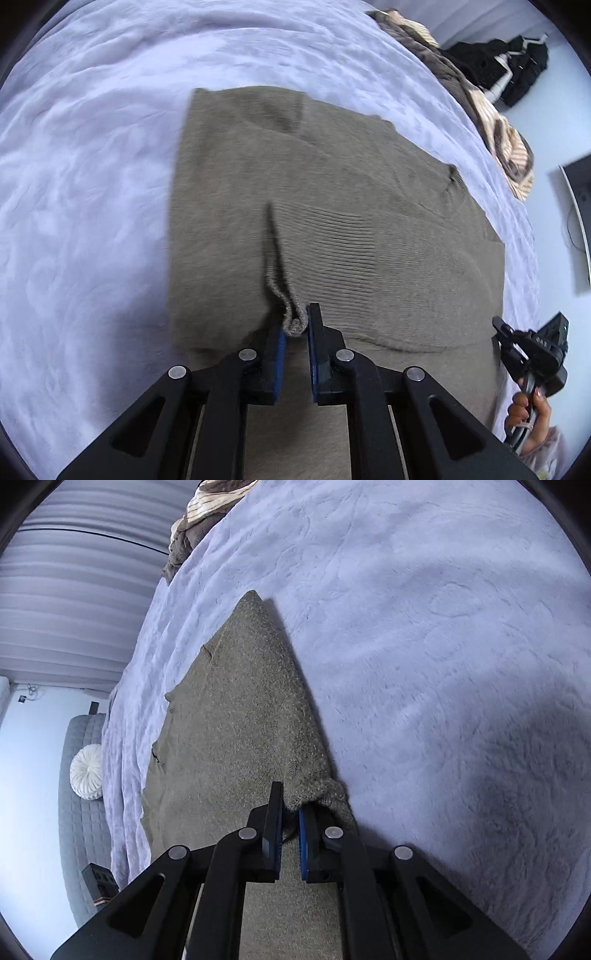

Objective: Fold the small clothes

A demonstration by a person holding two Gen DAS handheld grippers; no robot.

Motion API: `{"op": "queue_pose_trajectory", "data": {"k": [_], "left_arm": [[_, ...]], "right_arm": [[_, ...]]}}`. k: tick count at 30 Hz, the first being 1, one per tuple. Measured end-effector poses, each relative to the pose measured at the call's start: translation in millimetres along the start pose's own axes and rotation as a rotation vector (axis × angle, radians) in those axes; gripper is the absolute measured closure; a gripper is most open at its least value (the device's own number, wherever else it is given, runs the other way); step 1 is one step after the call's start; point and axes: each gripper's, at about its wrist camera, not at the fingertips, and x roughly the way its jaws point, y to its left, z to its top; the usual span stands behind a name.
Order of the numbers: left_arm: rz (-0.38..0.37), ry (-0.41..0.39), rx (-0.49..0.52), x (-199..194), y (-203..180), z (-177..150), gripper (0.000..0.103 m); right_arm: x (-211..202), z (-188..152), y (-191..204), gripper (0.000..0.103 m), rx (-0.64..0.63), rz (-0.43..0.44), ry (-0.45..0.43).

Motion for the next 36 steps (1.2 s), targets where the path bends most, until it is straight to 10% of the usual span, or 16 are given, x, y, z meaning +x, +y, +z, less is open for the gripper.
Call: {"op": "queue_pose_trajectory", "data": {"k": [6, 8, 9, 10, 12, 18, 22, 28, 36], "left_arm": [[0.077, -0.013, 0.01, -24.8, 6.4, 10.6, 0.091], [0.071, -0.032, 0.01, -31.2, 9.3, 13.7, 0.091], [0.083, -0.032, 0.009, -30.6, 10.6, 15.6, 0.08], [0.1, -0.029, 0.006, -28.9, 11.9, 17.0, 0.036], [0.168, -0.097, -0.004, -32.5, 15.4, 16.5, 0.009], [0.076, 0.025, 0.0, -4.1, 31.5, 17.3, 0.013], [0.032, 0.063, 0.025, 2.7, 29.4, 17.8, 0.087], [0.109, 0.033, 0.115, -5.3, 22.5, 12.8, 0.087], [0.188, -0.02, 0.008, -20.3, 43.3, 6.0, 0.054]], "right_arm": [[-35.2, -7.9, 20.4, 0.081, -0.087, -0.105, -0.024], [-44.6, -6.3, 28.6, 0.049, -0.143, -0.136, -0.041], [-46.4, -2.7, 30.1, 0.043, -0.162, -0.151, -0.051], [-46.2, 2.1, 28.2, 0.041, -0.163, -0.155, -0.054], [-42.0, 10.8, 19.0, 0.041, -0.12, -0.128, -0.047], [-11.4, 23.0, -13.5, 0.043, 0.029, 0.005, 0.042], [-4.4, 23.3, -4.5, 0.086, -0.008, -0.015, 0.099], [-18.5, 16.5, 49.6, 0.087, -0.352, -0.199, 0.044], [-5.1, 12.4, 17.8, 0.083, -0.255, -0.237, 0.048]]}}
